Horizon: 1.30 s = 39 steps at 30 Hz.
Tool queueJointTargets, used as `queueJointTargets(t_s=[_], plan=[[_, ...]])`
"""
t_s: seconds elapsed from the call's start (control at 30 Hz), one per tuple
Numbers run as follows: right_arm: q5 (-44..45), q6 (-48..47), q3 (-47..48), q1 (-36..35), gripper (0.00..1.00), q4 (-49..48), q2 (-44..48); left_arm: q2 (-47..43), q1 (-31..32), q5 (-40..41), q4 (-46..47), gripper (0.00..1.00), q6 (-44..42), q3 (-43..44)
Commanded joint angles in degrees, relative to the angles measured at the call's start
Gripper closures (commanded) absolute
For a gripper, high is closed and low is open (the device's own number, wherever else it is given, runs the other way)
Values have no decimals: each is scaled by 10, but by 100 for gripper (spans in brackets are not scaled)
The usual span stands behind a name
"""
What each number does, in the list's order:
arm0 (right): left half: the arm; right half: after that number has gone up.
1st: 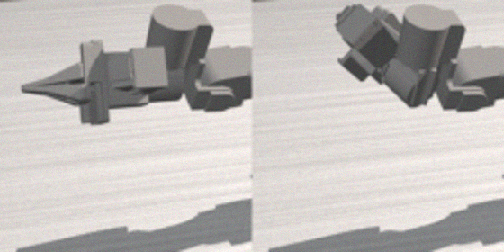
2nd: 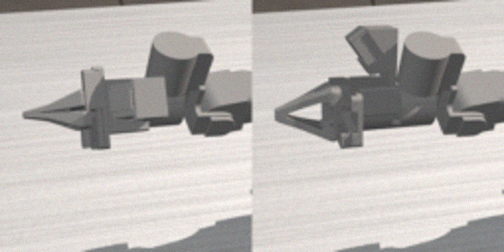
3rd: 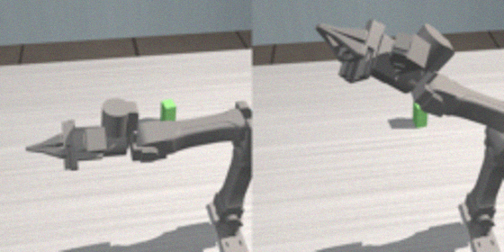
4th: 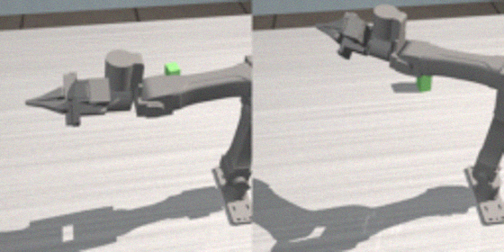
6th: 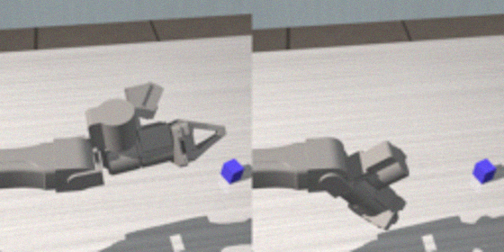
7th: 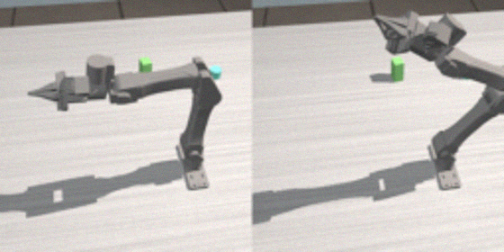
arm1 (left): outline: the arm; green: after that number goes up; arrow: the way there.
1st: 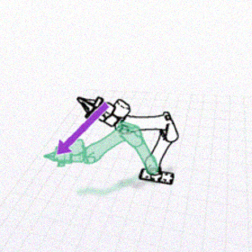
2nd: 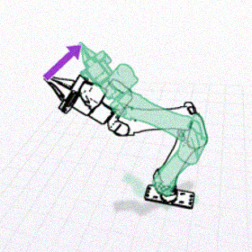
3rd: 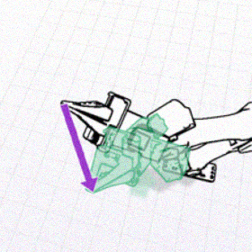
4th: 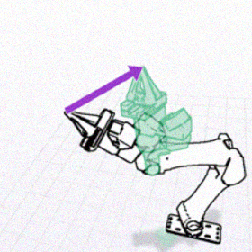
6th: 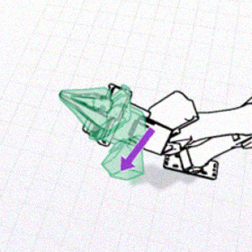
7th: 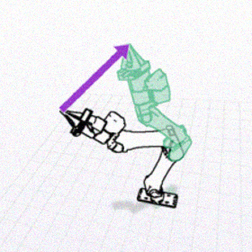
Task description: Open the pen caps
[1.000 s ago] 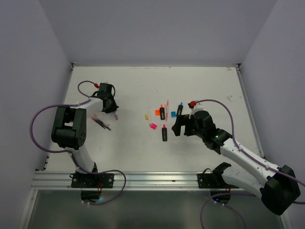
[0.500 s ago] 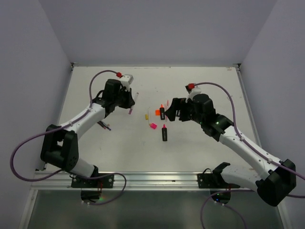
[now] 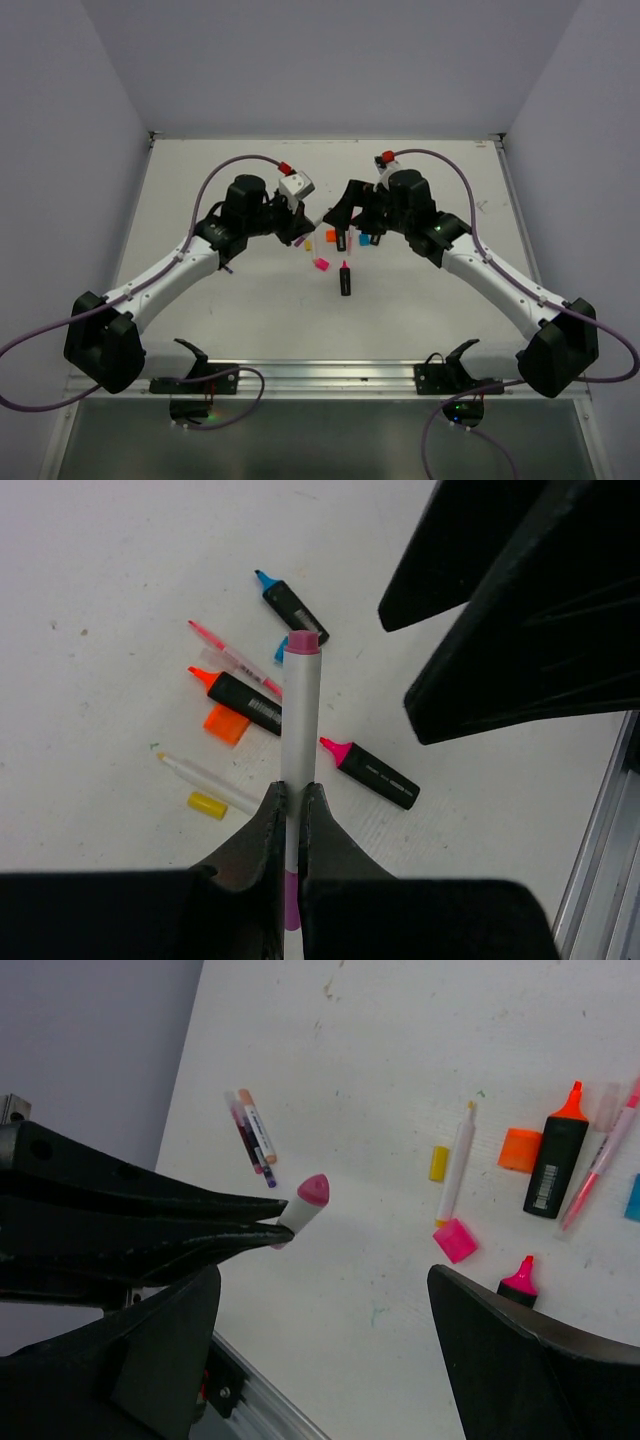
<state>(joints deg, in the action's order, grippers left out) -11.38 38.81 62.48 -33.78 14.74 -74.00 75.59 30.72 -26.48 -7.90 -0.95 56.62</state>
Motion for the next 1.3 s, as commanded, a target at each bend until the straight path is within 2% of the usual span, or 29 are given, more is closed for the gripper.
queueJointTargets(t_s=[0.0,0.2,0.4,0.6,1.07,1.13,1.17,1.23,1.27], plan=[[-28,42,27,1,12,-40,-13,-14,17,-25,6,100,-37,16],[-37,55,30,1,19,-54,-31,-13,36,-24,10,100,-44,20],[-32,59,14,0,31,-60,-29,-14,52,-23,17,100,-46,23],[-38,59,5,0,51,-60,-30,-14,58,-20,24,100,-47,24],[-43,50,-3,1,64,-29,-32,-14,59,-7,33,100,-50,29],[-40,49,-6,0,71,-31,-30,-14,58,-8,35,100,-49,30],[-40,48,-6,1,79,-32,-30,-14,59,-8,34,100,-50,30],[-39,48,-6,1,88,-31,-31,-14,58,-8,34,100,-48,30],[-38,48,-6,1,98,-31,-31,-14,59,-8,33,100,-48,30]])
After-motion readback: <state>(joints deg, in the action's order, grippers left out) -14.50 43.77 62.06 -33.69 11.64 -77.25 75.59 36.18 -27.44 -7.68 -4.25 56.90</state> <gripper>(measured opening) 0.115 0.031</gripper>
